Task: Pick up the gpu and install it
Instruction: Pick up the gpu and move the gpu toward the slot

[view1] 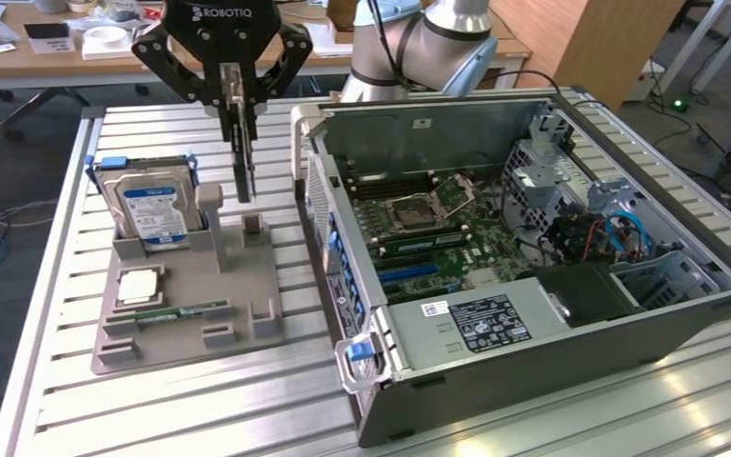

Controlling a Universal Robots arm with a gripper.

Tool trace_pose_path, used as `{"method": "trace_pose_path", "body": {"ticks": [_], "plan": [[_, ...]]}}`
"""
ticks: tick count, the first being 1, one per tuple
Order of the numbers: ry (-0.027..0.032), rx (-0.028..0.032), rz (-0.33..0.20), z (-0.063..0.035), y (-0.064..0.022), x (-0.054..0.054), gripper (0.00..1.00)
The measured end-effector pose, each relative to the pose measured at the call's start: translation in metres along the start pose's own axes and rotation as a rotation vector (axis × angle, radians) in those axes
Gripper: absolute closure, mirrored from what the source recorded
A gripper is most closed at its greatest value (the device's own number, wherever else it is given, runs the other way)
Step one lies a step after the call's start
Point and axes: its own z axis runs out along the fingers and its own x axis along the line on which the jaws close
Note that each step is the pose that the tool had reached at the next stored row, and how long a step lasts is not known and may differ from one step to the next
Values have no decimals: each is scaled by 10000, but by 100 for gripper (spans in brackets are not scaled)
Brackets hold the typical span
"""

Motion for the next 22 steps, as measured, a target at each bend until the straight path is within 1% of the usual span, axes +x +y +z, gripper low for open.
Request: {"method": "trace_pose_path", "body": {"ticks": [5,16,22], "plan": [[1,0,0,0,2,-25,74],[0,0,1,3,7,-147,74],[0,-5,-1,6,13,-277,74]]}}
